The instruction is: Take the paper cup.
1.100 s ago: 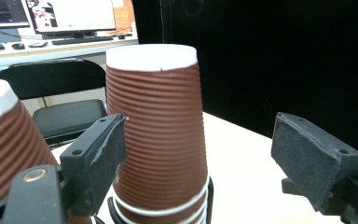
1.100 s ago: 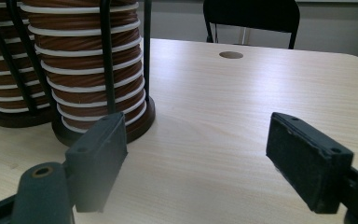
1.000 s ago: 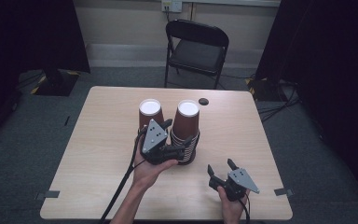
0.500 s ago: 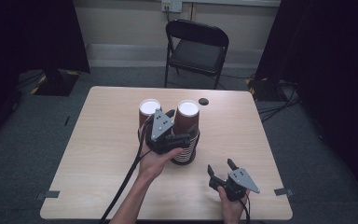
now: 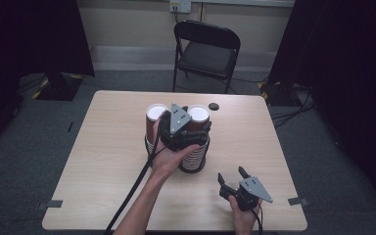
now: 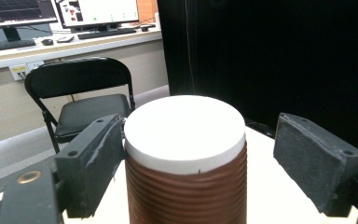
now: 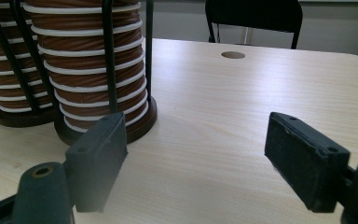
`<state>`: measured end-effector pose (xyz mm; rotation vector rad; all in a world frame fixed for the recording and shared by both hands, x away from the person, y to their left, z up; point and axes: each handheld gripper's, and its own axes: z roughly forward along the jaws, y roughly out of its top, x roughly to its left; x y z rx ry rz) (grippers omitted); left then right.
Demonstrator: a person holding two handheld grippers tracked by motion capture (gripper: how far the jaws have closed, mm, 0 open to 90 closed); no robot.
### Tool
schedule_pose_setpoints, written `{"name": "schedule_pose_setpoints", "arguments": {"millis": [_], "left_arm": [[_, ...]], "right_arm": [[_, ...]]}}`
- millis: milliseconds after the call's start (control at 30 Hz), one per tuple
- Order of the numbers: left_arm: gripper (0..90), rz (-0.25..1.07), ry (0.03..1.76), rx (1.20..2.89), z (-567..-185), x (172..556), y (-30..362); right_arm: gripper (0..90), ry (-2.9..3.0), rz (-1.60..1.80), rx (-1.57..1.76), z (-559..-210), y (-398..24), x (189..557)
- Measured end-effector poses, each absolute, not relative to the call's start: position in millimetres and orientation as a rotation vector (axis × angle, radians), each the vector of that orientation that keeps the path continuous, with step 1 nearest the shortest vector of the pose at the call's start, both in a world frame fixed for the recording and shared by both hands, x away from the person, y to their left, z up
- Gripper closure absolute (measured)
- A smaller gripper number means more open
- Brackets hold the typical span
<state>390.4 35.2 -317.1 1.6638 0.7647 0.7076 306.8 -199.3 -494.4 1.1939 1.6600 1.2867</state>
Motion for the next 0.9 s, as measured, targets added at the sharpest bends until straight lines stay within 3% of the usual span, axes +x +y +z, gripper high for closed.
{"name": "schedule_pose_setpoints", "arguments": {"millis": [900], "left_arm": [[16.7, 0.726, 0.805, 1.758, -314, 405, 23]], "right_arm": [[20.3, 1.661, 1.304, 1.183, -495, -200, 306]]}}
